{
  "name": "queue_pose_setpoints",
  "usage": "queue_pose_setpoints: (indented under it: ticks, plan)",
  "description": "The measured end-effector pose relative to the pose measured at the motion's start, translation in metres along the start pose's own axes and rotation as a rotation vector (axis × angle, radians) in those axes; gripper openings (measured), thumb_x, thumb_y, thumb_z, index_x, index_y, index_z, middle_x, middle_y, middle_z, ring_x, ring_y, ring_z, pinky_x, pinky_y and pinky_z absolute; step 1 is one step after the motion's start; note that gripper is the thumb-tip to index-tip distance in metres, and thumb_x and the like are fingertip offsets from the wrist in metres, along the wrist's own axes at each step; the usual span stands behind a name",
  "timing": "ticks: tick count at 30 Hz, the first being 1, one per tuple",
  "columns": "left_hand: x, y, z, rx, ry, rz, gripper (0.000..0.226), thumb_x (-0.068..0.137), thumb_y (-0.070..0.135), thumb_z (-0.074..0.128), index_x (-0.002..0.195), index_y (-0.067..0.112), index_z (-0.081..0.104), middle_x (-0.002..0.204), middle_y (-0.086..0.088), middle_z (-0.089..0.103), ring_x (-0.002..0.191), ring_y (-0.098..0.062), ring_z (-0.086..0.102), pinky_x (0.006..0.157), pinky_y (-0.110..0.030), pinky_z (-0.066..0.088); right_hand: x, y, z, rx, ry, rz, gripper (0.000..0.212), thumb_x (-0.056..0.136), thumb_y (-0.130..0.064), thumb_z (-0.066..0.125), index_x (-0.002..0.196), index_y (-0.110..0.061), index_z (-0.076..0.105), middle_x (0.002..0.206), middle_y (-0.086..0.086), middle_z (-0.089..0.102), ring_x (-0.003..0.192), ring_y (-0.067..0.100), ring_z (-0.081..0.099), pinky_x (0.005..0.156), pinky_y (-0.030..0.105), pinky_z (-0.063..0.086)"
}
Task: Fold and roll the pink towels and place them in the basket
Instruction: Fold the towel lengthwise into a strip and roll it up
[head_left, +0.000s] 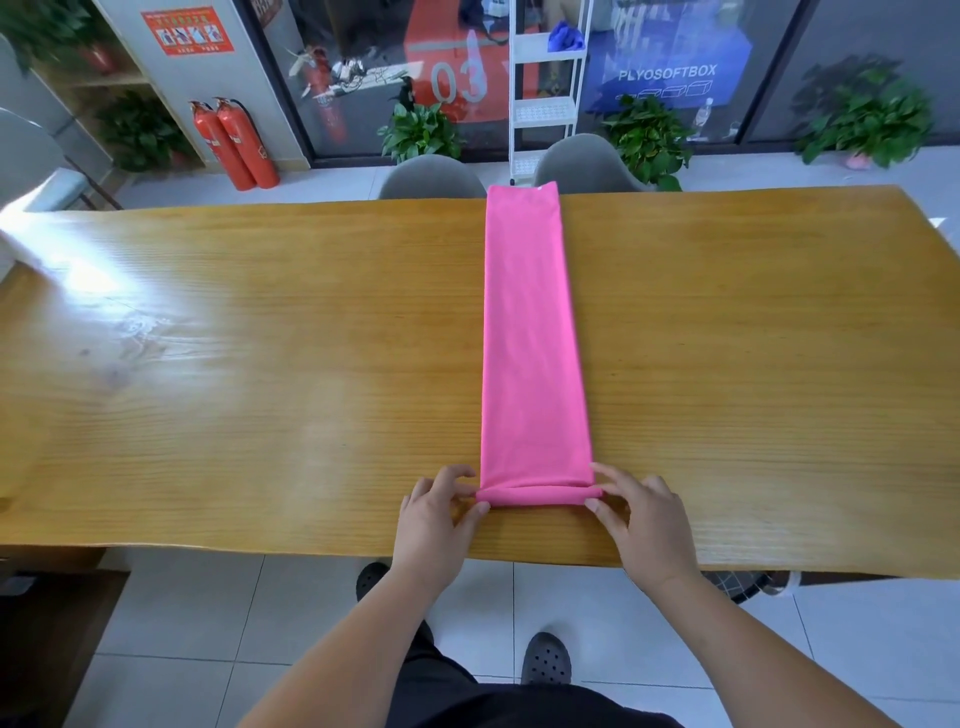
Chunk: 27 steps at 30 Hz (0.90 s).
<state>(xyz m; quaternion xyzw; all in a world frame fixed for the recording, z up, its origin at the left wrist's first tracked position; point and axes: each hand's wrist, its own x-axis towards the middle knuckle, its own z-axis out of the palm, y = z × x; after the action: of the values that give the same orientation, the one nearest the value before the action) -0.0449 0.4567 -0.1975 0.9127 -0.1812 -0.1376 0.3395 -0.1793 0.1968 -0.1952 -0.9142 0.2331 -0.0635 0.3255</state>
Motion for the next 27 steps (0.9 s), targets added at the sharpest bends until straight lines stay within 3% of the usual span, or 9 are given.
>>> queue_pose_setpoints:
  ticks: [3, 7, 13, 16, 18, 20, 23, 27]
  plan:
    - [-0.004, 0.001, 0.001, -0.091, -0.005, -0.058, 0.028, 0.097, 0.046, 0.071, 0.115, 0.049, 0.05, 0.096, 0.028, 0.066, 0.101, 0.004, 0.051, 0.099, -0.039, 0.046, -0.002, 0.004, 0.001, 0.11, -0.016, 0.064, 0.035, 0.092, -0.058, 0.069, 0.126, -0.05, 0.065, 0.095, -0.034, 0.065, 0.1, 0.003, 0.055, 0.087, 0.039, 0.053]
    - [-0.007, 0.004, 0.002, -0.1, -0.003, -0.095, 0.023, 0.097, 0.045, 0.071, 0.106, 0.042, 0.05, 0.092, 0.02, 0.065, 0.095, 0.005, 0.051, 0.098, -0.04, 0.046, -0.007, -0.001, -0.002, 0.214, 0.023, 0.201, 0.016, 0.086, -0.057, 0.078, 0.097, -0.049, 0.07, 0.088, -0.024, 0.07, 0.093, -0.003, 0.061, 0.077, 0.028, 0.052]
    - [0.004, 0.017, 0.003, 0.028, 0.003, -0.102, 0.023, 0.097, 0.048, 0.066, 0.105, 0.038, 0.047, 0.089, 0.019, 0.061, 0.099, -0.007, 0.052, 0.094, -0.035, 0.038, 0.0, -0.015, 0.0, 0.015, 0.077, 0.212, 0.016, 0.087, -0.058, 0.077, 0.092, -0.047, 0.066, 0.078, -0.026, 0.067, 0.095, -0.001, 0.052, 0.066, 0.026, 0.045]
    - [0.008, 0.02, 0.0, 0.198, 0.067, -0.039, 0.024, 0.094, 0.048, 0.07, 0.107, 0.039, 0.052, 0.104, 0.024, 0.056, 0.106, -0.01, 0.044, 0.091, -0.034, 0.038, 0.002, -0.013, 0.002, -0.24, 0.121, 0.097, 0.017, 0.087, -0.057, 0.076, 0.095, -0.044, 0.068, 0.091, -0.024, 0.056, 0.092, 0.008, 0.046, 0.068, 0.032, 0.048]
    - [0.01, 0.022, 0.001, 0.269, 0.079, 0.112, 0.019, 0.092, 0.035, 0.075, 0.105, 0.037, 0.062, 0.11, 0.024, 0.06, 0.111, -0.014, 0.044, 0.09, -0.035, 0.038, 0.004, -0.008, 0.004, -0.313, 0.155, -0.07, 0.013, 0.086, -0.044, 0.082, 0.094, -0.039, 0.073, 0.098, -0.02, 0.056, 0.094, 0.013, 0.046, 0.071, 0.035, 0.048]
    - [0.011, 0.021, 0.004, 0.36, 0.065, 0.279, 0.025, 0.087, 0.017, 0.08, 0.101, 0.034, 0.069, 0.104, 0.021, 0.067, 0.106, -0.018, 0.05, 0.085, -0.035, 0.04, 0.003, -0.005, 0.008, -0.378, 0.177, -0.257, 0.016, 0.082, -0.026, 0.088, 0.093, -0.034, 0.077, 0.101, -0.019, 0.063, 0.094, 0.018, 0.05, 0.073, 0.036, 0.047]
    - [0.005, 0.01, 0.009, 0.469, 0.095, 0.436, 0.04, 0.077, 0.0, 0.082, 0.102, 0.03, 0.073, 0.097, 0.019, 0.071, 0.097, -0.02, 0.056, 0.077, -0.033, 0.04, -0.004, 0.006, 0.013, -0.465, 0.197, -0.395, 0.032, 0.084, -0.01, 0.085, 0.11, -0.028, 0.08, 0.113, -0.017, 0.07, 0.096, 0.021, 0.054, 0.075, 0.036, 0.044]
    - [-0.01, -0.004, 0.005, 0.436, 0.09, 0.5, 0.04, 0.09, 0.03, 0.079, 0.129, 0.028, 0.069, 0.119, 0.018, 0.072, 0.105, -0.018, 0.06, 0.083, -0.035, 0.048, -0.01, 0.018, 0.008, -0.463, 0.162, -0.448, 0.035, 0.099, -0.03, 0.059, 0.131, -0.027, 0.073, 0.131, -0.02, 0.068, 0.099, 0.019, 0.055, 0.08, 0.037, 0.045]
